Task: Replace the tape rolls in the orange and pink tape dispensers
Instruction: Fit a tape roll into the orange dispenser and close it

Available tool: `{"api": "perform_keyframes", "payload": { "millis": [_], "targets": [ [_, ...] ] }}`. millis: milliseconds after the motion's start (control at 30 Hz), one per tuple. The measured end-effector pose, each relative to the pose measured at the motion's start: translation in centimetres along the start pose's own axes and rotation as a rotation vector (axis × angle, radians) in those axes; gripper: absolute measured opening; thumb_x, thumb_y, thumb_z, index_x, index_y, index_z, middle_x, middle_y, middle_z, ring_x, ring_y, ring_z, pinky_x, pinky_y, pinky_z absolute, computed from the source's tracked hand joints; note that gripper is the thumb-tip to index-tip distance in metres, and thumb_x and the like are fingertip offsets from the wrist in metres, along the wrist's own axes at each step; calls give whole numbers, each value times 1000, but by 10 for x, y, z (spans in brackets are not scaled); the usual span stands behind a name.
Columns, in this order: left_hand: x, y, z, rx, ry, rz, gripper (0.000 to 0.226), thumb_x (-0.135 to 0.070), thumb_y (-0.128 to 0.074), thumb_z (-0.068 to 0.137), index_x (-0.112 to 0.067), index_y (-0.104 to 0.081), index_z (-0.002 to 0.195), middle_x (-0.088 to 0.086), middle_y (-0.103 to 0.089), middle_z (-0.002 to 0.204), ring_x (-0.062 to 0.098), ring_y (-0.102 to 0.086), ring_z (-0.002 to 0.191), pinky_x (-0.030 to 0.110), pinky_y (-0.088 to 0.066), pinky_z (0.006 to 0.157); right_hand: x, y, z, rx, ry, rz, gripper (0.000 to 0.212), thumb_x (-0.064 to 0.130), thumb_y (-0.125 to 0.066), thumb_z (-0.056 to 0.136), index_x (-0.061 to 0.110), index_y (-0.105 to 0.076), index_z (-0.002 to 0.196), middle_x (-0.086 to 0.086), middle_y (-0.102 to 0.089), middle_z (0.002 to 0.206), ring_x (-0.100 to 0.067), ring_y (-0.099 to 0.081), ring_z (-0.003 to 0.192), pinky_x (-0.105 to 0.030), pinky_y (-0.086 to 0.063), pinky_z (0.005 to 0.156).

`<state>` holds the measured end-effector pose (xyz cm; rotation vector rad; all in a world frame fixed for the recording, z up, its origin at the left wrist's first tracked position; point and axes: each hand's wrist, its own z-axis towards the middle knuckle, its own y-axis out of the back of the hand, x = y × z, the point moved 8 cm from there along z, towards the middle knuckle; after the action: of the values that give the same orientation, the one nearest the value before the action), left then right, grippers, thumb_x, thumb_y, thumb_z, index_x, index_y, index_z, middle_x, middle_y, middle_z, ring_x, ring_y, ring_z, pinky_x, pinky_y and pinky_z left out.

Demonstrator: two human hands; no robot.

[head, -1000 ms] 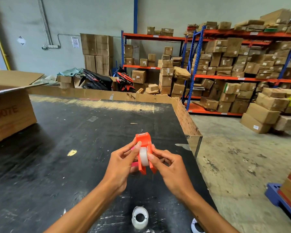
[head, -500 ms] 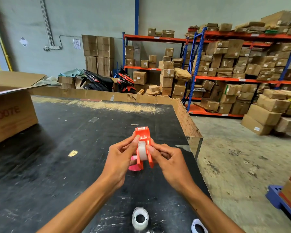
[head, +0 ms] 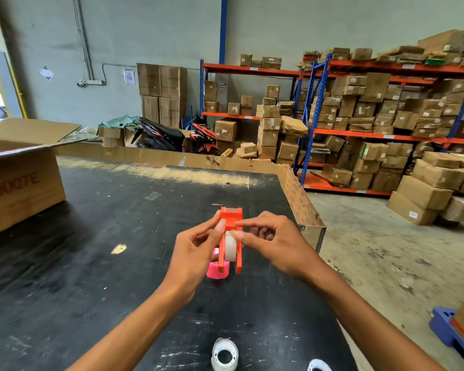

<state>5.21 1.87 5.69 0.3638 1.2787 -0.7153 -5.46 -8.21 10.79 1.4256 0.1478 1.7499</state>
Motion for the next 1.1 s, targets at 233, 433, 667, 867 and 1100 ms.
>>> {"api": "perform_keyframes", "payload": {
  "millis": [233,433,667,867,1100],
  "targets": [
    [-5,-5,-3,35,-44,75,38,-26,-60,85,-21,-62,123,-11,-76,96,13,-71,97,36,-61,76,4,-4,-1,87,30,-66,24,33,-74,78,29,-73,102,2,-53,86,-6,-45,71,-20,-38,63],
    [-5,-12,-5,75,-46,101,38,-21,-58,87,-16,-61,124,-10,-75,98,12,-71,94,27,-61,70,11,-2,0,46,107,-48,9,24,-75,78,17,-75,83,8,-57,79,-2,-49,69,-18,-41,64],
    [-7,-16,-9,144,-57,119,28,-27,-56,87,-39,-62,112,-21,-75,90,9,-65,91,40,-58,76,19,27,17,-109,146,-60,11,19,-71,82,10,-70,87,-3,-67,92,-13,-62,84,-27,-52,72],
    [-10,-18,-16,183,-55,93,27,-34,-55,86,-50,-64,105,-8,-68,91,18,-54,85,44,-50,78,7,20,27,29,-63,79,13,19,-63,88,6,-63,90,-21,-69,95,-27,-67,87,-38,-58,82],
    [-12,-19,-20,200,-13,113,26,-46,-58,77,-54,-65,101,-6,-75,90,17,-61,85,54,-53,83,1,10,25,143,-227,190,10,17,-60,90,9,-58,85,-18,-68,90,-24,-70,76,-28,-60,64]
  ]
}}
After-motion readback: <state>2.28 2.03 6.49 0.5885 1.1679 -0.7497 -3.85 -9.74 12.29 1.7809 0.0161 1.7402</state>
